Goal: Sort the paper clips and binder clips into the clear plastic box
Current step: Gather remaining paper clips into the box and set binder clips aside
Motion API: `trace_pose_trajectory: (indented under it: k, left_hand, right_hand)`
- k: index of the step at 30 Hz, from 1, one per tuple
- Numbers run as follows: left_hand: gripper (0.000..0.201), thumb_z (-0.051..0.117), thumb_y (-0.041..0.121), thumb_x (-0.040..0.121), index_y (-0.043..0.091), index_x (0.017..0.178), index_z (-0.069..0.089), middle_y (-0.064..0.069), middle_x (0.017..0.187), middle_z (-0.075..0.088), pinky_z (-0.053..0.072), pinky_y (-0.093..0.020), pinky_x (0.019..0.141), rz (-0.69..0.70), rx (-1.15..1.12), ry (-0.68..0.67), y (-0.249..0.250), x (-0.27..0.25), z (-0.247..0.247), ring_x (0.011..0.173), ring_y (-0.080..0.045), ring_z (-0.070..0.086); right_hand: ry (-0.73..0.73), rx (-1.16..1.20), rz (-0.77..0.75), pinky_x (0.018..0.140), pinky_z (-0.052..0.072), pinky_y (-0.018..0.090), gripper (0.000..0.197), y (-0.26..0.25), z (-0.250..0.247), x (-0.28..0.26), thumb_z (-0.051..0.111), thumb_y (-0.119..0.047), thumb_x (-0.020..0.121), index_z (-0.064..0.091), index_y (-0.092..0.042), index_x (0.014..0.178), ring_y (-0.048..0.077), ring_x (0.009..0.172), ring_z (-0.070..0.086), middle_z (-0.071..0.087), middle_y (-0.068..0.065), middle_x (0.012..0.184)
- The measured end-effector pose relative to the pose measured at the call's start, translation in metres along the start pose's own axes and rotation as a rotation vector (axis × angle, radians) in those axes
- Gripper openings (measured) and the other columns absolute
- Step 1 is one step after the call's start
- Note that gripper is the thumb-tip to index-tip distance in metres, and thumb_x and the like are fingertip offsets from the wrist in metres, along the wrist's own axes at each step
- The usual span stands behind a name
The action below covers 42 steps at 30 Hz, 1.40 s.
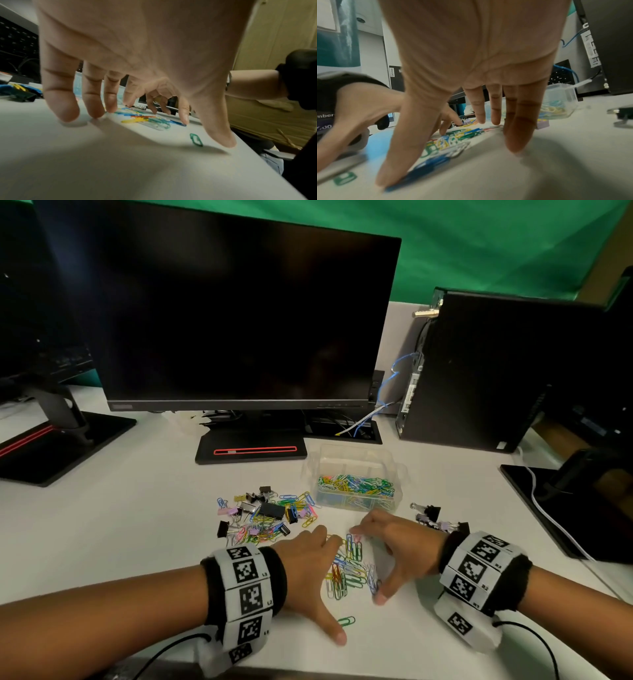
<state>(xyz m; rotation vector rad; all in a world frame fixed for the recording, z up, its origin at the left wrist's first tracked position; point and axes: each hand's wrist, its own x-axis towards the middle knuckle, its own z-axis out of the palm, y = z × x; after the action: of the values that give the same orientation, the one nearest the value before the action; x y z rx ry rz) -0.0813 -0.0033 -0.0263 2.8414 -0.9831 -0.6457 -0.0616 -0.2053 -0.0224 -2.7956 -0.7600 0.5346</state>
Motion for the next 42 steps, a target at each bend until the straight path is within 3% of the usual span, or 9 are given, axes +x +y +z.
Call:
trace_pose_trajectory:
  k: [3,8,14,18,23,28,31,35,42]
  left_hand:
    - [0.124,0.075,0.069,0.051,0.019,0.144,0.01,-0.006,0.129,0.028,0.042,-0.046,0.101,0.015,0.009,0.003,0.0,0.006,0.004,0.123,-0.027,0.038]
    - [0.104,0.072,0.067,0.059,0.012,0.137,0.028,-0.007,0.121,0.031,0.045,-0.043,0.097,-0.029,-0.032,0.006,-0.003,0.023,0.0,0.116,-0.029,0.043]
    - [0.1,0.07,0.06,0.066,0.013,0.142,0.024,-0.008,0.132,0.024,0.037,-0.045,0.105,-0.046,-0.035,0.085,-0.014,0.033,-0.005,0.127,-0.028,0.029]
    - [0.102,0.073,0.054,0.069,0.01,0.145,0.021,-0.006,0.141,0.024,0.03,-0.04,0.112,-0.014,-0.048,0.055,-0.017,0.031,-0.004,0.134,-0.024,0.022]
    - [0.076,0.075,0.039,0.073,0.014,0.135,0.04,-0.007,0.128,0.039,0.038,-0.032,0.102,0.017,-0.15,0.05,-0.013,0.035,-0.005,0.119,-0.023,0.042]
    - [0.046,0.073,0.029,0.077,0.013,0.116,0.054,-0.003,0.105,0.048,0.035,-0.023,0.077,0.029,-0.233,0.076,-0.007,0.035,-0.005,0.086,-0.016,0.045]
    - [0.032,0.066,0.023,0.083,0.007,0.109,0.059,-0.009,0.104,0.058,0.038,-0.028,0.077,0.028,-0.208,0.096,-0.005,0.034,-0.007,0.094,-0.024,0.054]
    - [0.026,0.057,0.019,0.089,0.003,0.11,0.059,-0.016,0.113,0.06,0.042,-0.033,0.085,0.023,-0.104,0.068,-0.004,0.035,-0.01,0.106,-0.03,0.054]
    - [0.029,0.059,0.022,0.09,0.004,0.112,0.061,-0.011,0.118,0.062,0.04,-0.023,0.078,-0.006,-0.165,0.067,-0.016,0.041,-0.02,0.097,-0.023,0.06]
  right_hand:
    - [-0.014,-0.02,-0.008,0.079,0.031,0.01,0.097,-0.003,-0.001,0.001,0.085,-0.043,0.058,0.038,-0.021,0.139,0.008,0.101,0.042,0.041,0.001,0.123]
    - [0.048,0.007,0.005,0.061,0.03,0.01,0.075,-0.01,0.003,0.005,0.081,-0.042,0.065,0.05,-0.021,0.13,0.006,0.078,0.04,0.048,0.0,0.104]
    - [0.062,-0.017,0.081,0.094,0.039,0.024,0.095,-0.003,0.001,0.001,0.081,-0.051,0.059,0.038,-0.02,0.137,0.015,0.112,0.046,0.044,-0.001,0.121]
    - [0.003,-0.011,0.121,0.099,0.036,0.021,0.102,0.001,0.001,-0.002,0.083,-0.049,0.058,0.032,-0.017,0.141,0.016,0.116,0.043,0.039,0.0,0.126]
    - [0.085,0.102,0.106,0.066,0.031,0.006,0.081,-0.007,0.012,0.008,0.085,-0.039,0.06,0.049,-0.021,0.129,0.0,0.075,0.04,0.041,-0.004,0.103]
    - [0.108,0.201,0.118,0.071,0.042,0.022,0.051,-0.015,0.012,0.019,0.085,-0.029,0.061,0.063,-0.017,0.106,0.001,0.064,0.046,0.048,-0.011,0.082]
    - [0.084,0.31,0.143,0.058,0.049,0.022,0.029,-0.015,0.014,0.021,0.083,-0.019,0.066,0.064,-0.014,0.088,-0.003,0.045,0.052,0.053,-0.013,0.069]
    - [0.039,0.324,0.155,0.05,0.048,0.013,0.021,-0.014,0.012,0.021,0.076,-0.015,0.074,0.056,-0.02,0.069,0.008,0.046,0.059,0.058,-0.008,0.057]
    - [0.029,0.375,0.206,0.05,0.049,0.017,0.013,-0.001,0.002,0.022,0.074,-0.012,0.077,0.064,-0.004,0.079,-0.001,0.041,0.059,0.061,-0.001,0.067]
